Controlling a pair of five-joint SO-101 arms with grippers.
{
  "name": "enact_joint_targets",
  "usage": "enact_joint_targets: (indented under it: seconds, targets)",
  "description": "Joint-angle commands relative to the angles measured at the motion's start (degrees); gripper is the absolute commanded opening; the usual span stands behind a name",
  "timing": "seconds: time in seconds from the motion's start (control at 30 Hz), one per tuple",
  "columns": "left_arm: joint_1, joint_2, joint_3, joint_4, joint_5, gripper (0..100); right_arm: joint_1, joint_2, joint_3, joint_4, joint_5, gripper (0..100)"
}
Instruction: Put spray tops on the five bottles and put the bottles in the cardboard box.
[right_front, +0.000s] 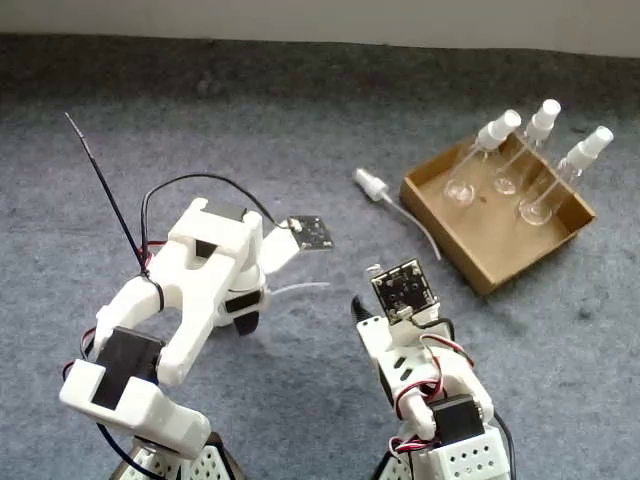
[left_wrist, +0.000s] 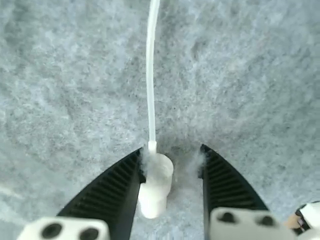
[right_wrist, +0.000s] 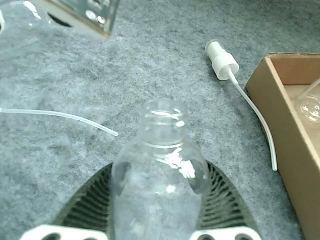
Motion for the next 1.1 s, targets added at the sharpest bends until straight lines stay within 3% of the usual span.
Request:
enact_joint_targets:
  seconds: [0.0, 0.33, 1.07]
  targets:
    - [-0.48, -0.84, -4.53, 4.48, 0.79, 15, 0.48, -1.01, 1.71, -1.45, 0.09, 3.4]
    - [-6.46, -0.40, -5.67, 6.24, 0.53, 16, 0.48, -1.01, 1.71, -1.45, 0.09, 3.4]
    - [-6.99, -0.84, -6.64, 6.24, 2.37, 21, 0.48, -1.01, 1.71, -1.45, 0.18, 3.4]
